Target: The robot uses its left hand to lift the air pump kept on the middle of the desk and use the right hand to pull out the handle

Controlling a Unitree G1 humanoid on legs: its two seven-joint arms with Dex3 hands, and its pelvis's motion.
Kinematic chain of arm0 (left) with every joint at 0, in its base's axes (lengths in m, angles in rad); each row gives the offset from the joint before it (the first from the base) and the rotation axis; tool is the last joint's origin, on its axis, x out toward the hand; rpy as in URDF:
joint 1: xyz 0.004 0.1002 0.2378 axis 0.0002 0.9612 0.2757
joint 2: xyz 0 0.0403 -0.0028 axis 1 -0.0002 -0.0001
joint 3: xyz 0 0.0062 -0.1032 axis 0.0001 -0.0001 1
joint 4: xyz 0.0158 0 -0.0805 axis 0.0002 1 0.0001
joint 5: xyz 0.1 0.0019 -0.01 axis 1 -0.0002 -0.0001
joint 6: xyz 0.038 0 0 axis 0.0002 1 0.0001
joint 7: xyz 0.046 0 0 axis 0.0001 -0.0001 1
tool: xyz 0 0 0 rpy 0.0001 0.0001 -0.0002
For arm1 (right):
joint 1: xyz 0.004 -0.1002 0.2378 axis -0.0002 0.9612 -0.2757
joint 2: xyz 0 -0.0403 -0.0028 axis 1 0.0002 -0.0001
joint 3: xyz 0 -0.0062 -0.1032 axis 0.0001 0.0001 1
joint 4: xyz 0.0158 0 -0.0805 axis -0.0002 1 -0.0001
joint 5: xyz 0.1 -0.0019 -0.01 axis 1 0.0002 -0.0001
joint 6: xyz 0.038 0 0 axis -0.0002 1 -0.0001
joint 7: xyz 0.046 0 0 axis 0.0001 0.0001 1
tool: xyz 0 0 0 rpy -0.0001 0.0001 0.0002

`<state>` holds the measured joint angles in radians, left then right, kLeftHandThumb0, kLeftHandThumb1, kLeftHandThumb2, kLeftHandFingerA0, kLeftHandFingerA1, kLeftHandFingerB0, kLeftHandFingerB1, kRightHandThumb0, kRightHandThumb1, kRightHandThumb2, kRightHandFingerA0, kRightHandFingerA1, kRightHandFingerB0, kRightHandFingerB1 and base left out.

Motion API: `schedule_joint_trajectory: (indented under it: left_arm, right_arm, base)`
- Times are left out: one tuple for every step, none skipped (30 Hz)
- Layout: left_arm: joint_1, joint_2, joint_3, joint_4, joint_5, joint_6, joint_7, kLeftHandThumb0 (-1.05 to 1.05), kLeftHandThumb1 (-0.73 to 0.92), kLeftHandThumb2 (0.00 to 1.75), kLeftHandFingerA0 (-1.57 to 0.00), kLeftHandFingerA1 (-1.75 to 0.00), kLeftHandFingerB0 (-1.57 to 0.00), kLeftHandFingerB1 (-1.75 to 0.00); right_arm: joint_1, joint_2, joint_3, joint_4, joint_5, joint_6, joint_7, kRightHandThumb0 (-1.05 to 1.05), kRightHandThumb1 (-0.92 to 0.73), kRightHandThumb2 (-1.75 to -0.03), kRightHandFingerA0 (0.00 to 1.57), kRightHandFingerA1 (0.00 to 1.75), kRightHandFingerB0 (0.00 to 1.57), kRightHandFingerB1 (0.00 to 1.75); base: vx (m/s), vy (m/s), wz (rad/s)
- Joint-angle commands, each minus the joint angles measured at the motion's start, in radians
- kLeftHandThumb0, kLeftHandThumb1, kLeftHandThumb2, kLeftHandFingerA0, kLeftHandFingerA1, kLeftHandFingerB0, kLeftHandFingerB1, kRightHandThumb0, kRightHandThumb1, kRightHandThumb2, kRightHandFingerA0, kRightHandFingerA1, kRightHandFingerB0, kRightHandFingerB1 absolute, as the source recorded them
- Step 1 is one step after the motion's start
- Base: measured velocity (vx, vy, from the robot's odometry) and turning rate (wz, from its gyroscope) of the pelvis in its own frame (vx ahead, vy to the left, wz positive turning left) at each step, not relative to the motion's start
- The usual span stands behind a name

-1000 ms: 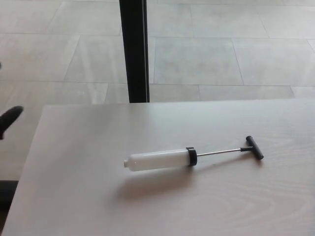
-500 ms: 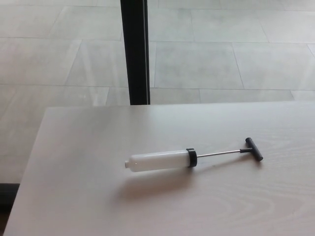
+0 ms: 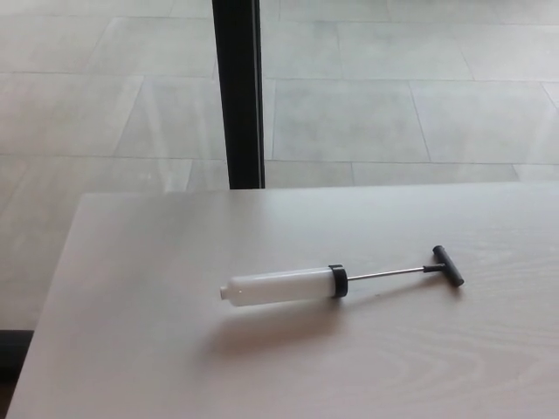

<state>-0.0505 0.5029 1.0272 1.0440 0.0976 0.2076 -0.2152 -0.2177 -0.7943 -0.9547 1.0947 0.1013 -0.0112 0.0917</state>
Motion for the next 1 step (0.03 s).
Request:
schedule_joint_trajectory:
  left_arm:
    - [0.051, -0.036, 0.113, 0.094, -0.233, -0.093, 0.12, -0.69, 0.72, 0.62, -0.4, -0.66, -0.37, -0.47]
  right_arm:
    - [-0.048, 0.124, -0.082, 0.095, 0.15, -0.209, -0.224, -0.36, -0.55, -1.13, 0.01, 0.52, 0.0, 0.5]
  base:
    - [0.0, 0.0, 0.0]
